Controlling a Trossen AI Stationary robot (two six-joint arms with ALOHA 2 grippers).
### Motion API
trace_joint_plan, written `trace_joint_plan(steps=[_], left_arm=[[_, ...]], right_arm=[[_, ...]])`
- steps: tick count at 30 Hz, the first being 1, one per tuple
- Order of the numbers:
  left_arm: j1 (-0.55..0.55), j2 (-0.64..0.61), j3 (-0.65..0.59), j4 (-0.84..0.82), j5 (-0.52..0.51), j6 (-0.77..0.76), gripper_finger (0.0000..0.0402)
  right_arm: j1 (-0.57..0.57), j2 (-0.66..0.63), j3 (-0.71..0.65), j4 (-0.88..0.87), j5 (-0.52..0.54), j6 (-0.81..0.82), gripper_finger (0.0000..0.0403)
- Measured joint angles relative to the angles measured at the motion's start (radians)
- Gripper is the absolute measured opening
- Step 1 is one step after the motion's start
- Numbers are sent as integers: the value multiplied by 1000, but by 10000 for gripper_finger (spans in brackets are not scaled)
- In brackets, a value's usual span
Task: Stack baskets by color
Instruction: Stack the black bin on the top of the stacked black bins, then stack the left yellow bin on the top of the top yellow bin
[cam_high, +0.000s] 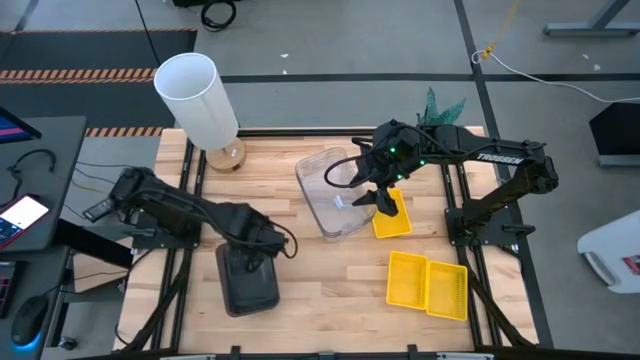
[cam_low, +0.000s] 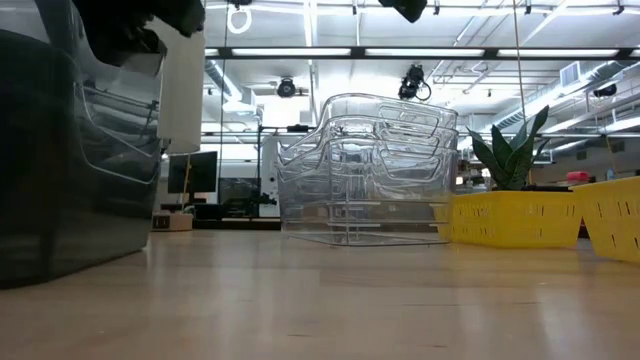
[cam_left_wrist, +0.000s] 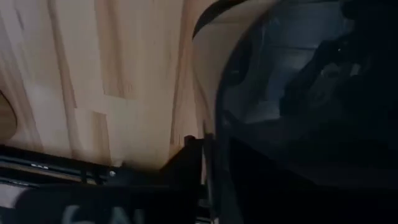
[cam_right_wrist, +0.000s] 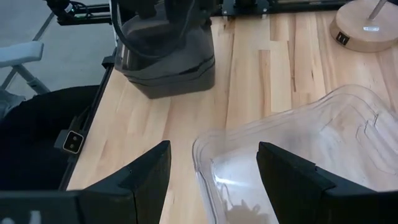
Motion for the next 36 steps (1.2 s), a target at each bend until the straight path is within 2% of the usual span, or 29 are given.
trace_joint_plan(steps=[4,6,9,12,15,19,24,26,29,36], left_arm=[[0,12,-1,36,-3,26,139],[-3,7,-1,68,-29,44,159],[-21,-27,-21,86,-94,56,174],[-18,-65,-103,121,-91,61,172],[-1,-112,-204,155,-51,69,153],[23,-158,-299,218,-5,90,101],[71,-184,-311,268,75,133,20],[88,-184,-308,289,84,131,10],[94,-184,-308,291,66,132,35],[95,-181,-316,297,39,132,163]], right_arm=[[0,0,0,-80,5,11,243],[0,0,-5,-137,40,26,243],[7,-11,-43,-158,61,59,243],[18,-37,-97,-122,60,80,243],[29,-63,-159,-73,59,109,243],[43,-96,-217,-23,60,148,243],[50,-115,-238,-8,75,193,243],[55,-119,-238,-5,78,204,243],[66,-121,-238,-18,77,214,243],[79,-131,-252,-133,118,211,235]])
